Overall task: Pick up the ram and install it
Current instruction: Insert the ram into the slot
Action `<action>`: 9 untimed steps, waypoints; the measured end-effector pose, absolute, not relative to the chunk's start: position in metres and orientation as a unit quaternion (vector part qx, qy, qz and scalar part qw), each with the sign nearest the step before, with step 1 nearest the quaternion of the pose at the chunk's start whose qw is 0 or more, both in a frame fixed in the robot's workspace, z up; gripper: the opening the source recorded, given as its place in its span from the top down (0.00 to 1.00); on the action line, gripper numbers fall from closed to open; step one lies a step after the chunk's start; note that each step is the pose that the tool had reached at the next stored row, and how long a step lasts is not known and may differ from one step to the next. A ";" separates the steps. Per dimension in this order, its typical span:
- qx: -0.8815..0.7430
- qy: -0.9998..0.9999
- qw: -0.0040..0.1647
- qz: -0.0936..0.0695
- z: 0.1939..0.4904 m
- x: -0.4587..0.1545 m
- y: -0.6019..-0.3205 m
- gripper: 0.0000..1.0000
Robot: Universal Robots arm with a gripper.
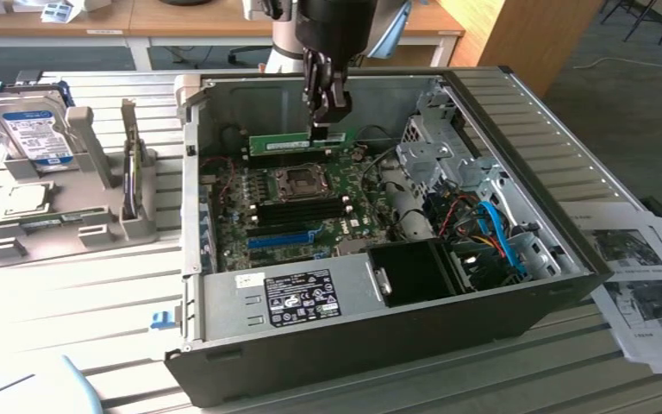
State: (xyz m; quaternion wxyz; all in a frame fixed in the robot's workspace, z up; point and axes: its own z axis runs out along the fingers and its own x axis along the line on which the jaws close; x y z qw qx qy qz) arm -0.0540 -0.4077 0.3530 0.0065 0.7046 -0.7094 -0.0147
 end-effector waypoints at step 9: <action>0.705 -0.709 0.006 -0.015 0.344 -0.054 -0.408 0.89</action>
